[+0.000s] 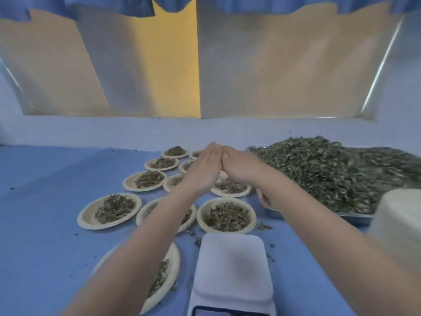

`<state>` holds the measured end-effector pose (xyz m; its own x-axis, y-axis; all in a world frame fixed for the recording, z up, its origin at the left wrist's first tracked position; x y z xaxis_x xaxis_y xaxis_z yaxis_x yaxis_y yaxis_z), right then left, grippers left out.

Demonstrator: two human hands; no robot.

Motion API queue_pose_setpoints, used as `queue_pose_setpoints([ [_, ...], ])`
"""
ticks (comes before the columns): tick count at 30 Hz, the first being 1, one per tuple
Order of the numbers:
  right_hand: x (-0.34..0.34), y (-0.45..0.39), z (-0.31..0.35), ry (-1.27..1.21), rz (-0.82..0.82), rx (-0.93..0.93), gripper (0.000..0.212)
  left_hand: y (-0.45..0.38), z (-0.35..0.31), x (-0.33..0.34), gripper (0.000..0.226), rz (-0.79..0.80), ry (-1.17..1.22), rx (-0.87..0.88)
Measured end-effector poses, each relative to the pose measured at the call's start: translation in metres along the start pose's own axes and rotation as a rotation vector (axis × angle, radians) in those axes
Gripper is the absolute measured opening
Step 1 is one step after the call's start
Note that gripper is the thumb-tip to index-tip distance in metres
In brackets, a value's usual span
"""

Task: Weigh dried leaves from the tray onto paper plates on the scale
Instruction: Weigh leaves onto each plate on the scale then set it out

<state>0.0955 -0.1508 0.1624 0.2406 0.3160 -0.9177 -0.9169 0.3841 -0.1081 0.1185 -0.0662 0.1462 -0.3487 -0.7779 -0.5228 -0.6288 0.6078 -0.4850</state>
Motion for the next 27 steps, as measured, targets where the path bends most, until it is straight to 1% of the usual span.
queue_pose_setpoints([
  [3, -0.044, 0.032, -0.071, -0.009, -0.032, 0.162, 0.047, -0.022, -0.041, 0.068, 0.048, 0.079, 0.079, -0.001],
  [5, -0.067, 0.055, -0.117, -0.036, -0.04, 0.3, 0.044, -0.031, -0.068, 0.116, 0.048, 0.162, 0.077, 0.02],
  [6, -0.077, 0.066, -0.138, 0.002, -0.051, 0.345, 0.043, -0.035, -0.081, 0.14, 0.047, 0.203, 0.068, 0.041],
  [10, -0.105, 0.098, -0.212, 0.193, -0.062, 0.456, 0.041, -0.036, -0.12, 0.215, 0.045, 0.3, 0.091, 0.07],
  [12, -0.111, 0.109, -0.244, 0.24, -0.071, 0.522, 0.039, -0.034, -0.135, 0.246, 0.036, 0.375, 0.054, 0.123],
  [14, -0.115, 0.119, -0.274, 0.263, -0.098, 0.576, 0.042, -0.033, -0.141, 0.271, 0.033, 0.385, 0.051, 0.116],
  [16, -0.117, 0.128, -0.299, 0.26, -0.139, 0.619, 0.041, -0.031, -0.139, 0.288, 0.038, 0.387, 0.065, 0.074],
  [18, -0.117, 0.136, -0.32, 0.245, -0.147, 0.652, 0.039, -0.031, -0.133, 0.291, 0.057, 0.335, 0.068, 0.02],
  [19, -0.117, 0.14, -0.328, 0.228, -0.14, 0.666, 0.042, -0.033, -0.13, 0.29, 0.061, 0.327, 0.055, -0.013],
  [20, -0.117, 0.143, -0.335, 0.199, -0.138, 0.68, 0.046, -0.035, -0.127, 0.29, 0.058, 0.337, 0.034, -0.044],
  [21, -0.118, 0.146, -0.34, 0.167, -0.151, 0.691, 0.048, -0.037, -0.126, 0.289, 0.049, 0.35, 0.014, -0.061],
  [22, -0.12, 0.147, -0.344, 0.147, -0.177, 0.695, 0.045, -0.039, -0.126, 0.287, 0.039, 0.365, -0.006, -0.064],
  [23, -0.123, 0.147, -0.347, 0.142, -0.203, 0.692, 0.042, -0.041, -0.127, 0.286, 0.034, 0.381, -0.022, -0.058],
  [25, -0.129, 0.146, -0.349, 0.163, -0.228, 0.681, 0.041, -0.045, -0.13, 0.284, 0.034, 0.409, -0.055, -0.037],
  [27, -0.134, 0.144, -0.347, 0.2, -0.224, 0.679, 0.044, -0.047, -0.133, 0.283, 0.032, 0.427, -0.096, -0.012],
])
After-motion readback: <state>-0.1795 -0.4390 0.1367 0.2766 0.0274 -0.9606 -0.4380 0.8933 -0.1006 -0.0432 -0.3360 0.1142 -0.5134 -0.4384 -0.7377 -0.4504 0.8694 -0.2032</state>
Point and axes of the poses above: each hand's wrist, its own y-axis away from the middle knuckle, its own x-axis out of the palm, z = x × y, the point moved 5 cm from there along -y, towards the middle knuckle, and after that the axes turned 14 degrees about x, right-handed, at the moved point
